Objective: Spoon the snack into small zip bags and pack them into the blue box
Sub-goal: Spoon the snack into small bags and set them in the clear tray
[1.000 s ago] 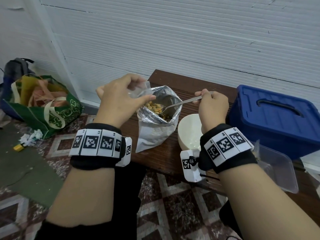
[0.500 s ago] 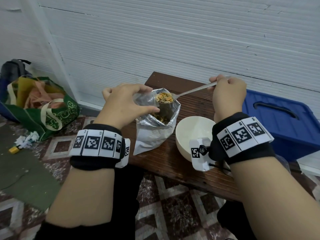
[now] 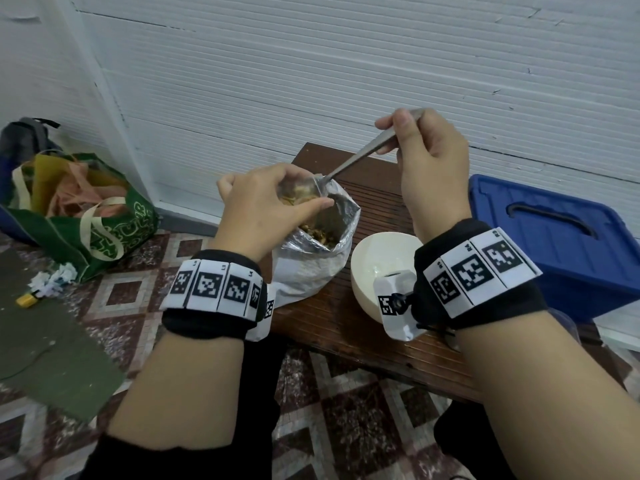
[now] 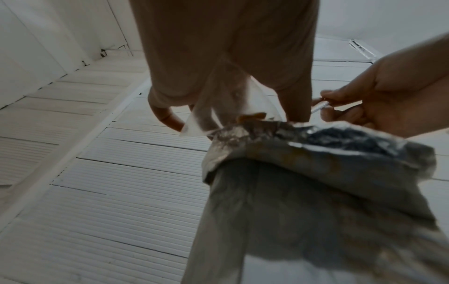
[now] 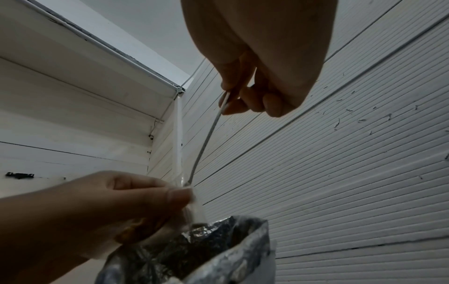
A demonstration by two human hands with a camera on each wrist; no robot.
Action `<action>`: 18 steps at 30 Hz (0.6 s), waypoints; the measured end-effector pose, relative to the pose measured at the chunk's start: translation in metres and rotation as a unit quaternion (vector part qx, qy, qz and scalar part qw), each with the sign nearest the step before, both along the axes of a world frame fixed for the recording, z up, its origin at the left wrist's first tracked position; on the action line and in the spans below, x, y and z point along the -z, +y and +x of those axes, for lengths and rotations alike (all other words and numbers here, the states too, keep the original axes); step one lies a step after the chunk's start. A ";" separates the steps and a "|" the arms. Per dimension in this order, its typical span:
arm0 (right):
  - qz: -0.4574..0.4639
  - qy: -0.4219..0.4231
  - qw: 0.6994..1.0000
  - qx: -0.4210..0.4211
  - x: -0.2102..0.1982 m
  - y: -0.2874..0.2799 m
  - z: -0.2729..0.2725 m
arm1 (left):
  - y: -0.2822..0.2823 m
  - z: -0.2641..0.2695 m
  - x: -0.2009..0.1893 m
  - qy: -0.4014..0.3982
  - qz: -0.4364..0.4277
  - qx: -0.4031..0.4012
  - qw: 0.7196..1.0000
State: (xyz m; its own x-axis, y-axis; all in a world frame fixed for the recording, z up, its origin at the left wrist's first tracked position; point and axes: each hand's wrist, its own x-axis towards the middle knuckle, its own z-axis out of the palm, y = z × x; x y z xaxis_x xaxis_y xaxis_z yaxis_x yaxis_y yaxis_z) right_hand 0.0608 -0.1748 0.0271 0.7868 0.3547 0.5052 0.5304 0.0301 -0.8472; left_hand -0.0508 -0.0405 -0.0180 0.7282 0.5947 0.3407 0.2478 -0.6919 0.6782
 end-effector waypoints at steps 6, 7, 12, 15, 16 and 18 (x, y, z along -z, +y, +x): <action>0.081 -0.052 0.995 0.039 -0.004 -0.008 0.002 | 0.013 -0.002 0.008 -0.065 -0.085 -0.026 0.994; 0.093 -0.053 0.993 0.057 -0.004 -0.010 0.003 | 0.016 -0.002 0.009 -0.077 -0.095 -0.031 0.992; 0.046 -0.059 0.990 0.115 0.006 -0.014 0.003 | 0.019 -0.005 0.009 -0.106 -0.113 -0.045 0.987; -0.030 -0.086 0.992 0.086 0.018 -0.013 -0.002 | 0.018 -0.004 0.009 -0.106 -0.118 -0.040 0.987; -0.055 -0.101 0.990 0.076 0.023 -0.012 -0.004 | 0.018 -0.004 0.009 -0.105 -0.119 -0.038 0.987; -0.086 -0.135 0.986 0.053 0.032 -0.010 -0.008 | 0.017 -0.004 0.009 -0.105 -0.122 -0.036 0.986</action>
State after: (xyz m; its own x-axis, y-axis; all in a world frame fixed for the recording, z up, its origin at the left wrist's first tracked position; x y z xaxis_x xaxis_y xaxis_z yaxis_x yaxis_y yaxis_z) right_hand 0.0526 -0.1849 -0.0044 0.6699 0.3759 0.6403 0.7291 -0.1703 -0.6629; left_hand -0.0551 -0.0237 -0.0266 0.6090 0.7259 0.3197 0.1271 -0.4871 0.8640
